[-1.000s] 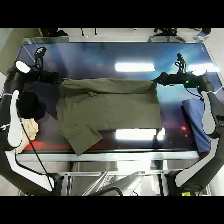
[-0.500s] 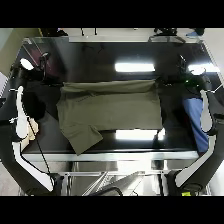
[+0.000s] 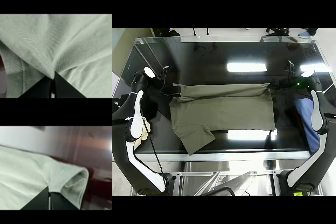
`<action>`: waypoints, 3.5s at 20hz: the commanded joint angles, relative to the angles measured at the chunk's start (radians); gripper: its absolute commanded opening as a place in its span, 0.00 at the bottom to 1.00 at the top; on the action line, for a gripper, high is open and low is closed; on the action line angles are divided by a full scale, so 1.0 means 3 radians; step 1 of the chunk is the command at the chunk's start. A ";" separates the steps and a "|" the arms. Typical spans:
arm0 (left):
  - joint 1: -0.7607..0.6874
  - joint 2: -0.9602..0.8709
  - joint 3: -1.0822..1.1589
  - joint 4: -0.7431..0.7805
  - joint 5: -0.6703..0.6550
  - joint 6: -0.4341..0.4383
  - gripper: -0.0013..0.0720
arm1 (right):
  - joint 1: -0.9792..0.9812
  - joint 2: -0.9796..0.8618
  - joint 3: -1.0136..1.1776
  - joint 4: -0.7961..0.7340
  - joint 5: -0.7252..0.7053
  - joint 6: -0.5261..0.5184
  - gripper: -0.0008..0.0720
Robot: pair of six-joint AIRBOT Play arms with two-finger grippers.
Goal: Fold the shirts.
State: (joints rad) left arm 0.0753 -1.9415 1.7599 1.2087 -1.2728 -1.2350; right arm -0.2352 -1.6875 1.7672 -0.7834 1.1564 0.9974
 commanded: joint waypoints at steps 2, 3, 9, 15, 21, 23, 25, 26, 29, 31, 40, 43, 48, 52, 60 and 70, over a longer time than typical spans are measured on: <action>-0.0008 -0.0004 -0.0056 0.0015 0.0172 -0.0019 0.03 | 0.0001 -0.0116 0.0001 -0.0034 0.0072 0.0001 0.04; -0.0006 -0.0004 -0.0056 0.0017 0.0220 -0.0019 0.03 | 0.0001 -0.0117 0.0001 -0.0033 0.0072 0.0001 0.04; -0.0005 -0.0004 0.0301 -0.0014 -0.0142 -0.0280 0.96 | -0.0008 0.0033 0.0003 -0.0023 0.0167 0.0004 0.61; 0.0052 0.0237 0.0530 -0.0010 -0.1150 -0.0659 0.96 | -0.0294 0.0361 -0.0047 -0.0022 0.1088 0.0336 0.60; 0.0173 0.1498 -0.1642 -0.0013 -0.0966 -0.0646 0.96 | -0.0473 0.0834 -0.1088 0.0001 0.1383 0.0336 0.41; 0.0243 0.1972 -0.2461 -0.0010 -0.0898 -0.0646 0.96 | -0.0556 0.1100 -0.1471 0.0003 0.1375 0.0328 0.41; 0.0326 0.2389 -0.3147 -0.0017 -0.0819 -0.0646 0.96 | -0.0669 0.1381 -0.1761 -0.0011 0.1344 0.0292 0.41; 0.0371 0.2585 -0.3442 -0.0017 -0.0740 -0.0633 0.96 | -0.0740 0.1520 -0.1871 -0.0010 0.1342 0.0262 0.41; 0.0476 0.3003 -0.4004 -0.0145 -0.0334 -0.0635 0.96 | -0.0903 0.1835 -0.2084 -0.0009 0.1157 0.0242 0.41; 0.0523 0.3189 -0.4238 -0.0371 0.0046 -0.0624 0.96 | -0.0891 0.1872 -0.2126 -0.0006 0.1047 0.0243 0.41; 0.0552 0.2744 -0.4242 -0.1312 0.0951 -0.0192 0.96 | -0.0870 0.1492 -0.2125 0.0092 0.0886 0.0292 0.41; 0.0547 0.2443 -0.4064 -0.1499 0.0881 -0.0098 0.96 | -0.0870 0.1457 -0.2126 0.0090 0.0882 0.0291 0.41; 0.0548 0.2166 -0.4032 -0.1504 0.0858 -0.0029 0.64 | -0.0871 0.1437 -0.2196 0.0060 0.0876 0.0249 0.41; 0.0548 0.2163 -0.4031 -0.1500 0.0797 0.0163 0.04 | -0.0872 0.1437 -0.2469 0.0036 0.0844 0.0141 0.41; 0.0548 0.2163 -0.4030 -0.1499 0.0701 0.0225 0.04 | -0.0851 0.1423 -0.2878 -0.0361 0.0532 0.0172 0.41; 0.0548 0.2163 -0.3995 -0.1499 0.0575 0.0242 0.04 | -0.0586 0.1417 -0.2937 0.0146 0.0239 -0.0150 0.29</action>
State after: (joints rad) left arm 0.2398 -1.2919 0.5529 0.7582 -1.0798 -1.1683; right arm -0.4221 -1.2629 0.8875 -0.7910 1.2682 0.9798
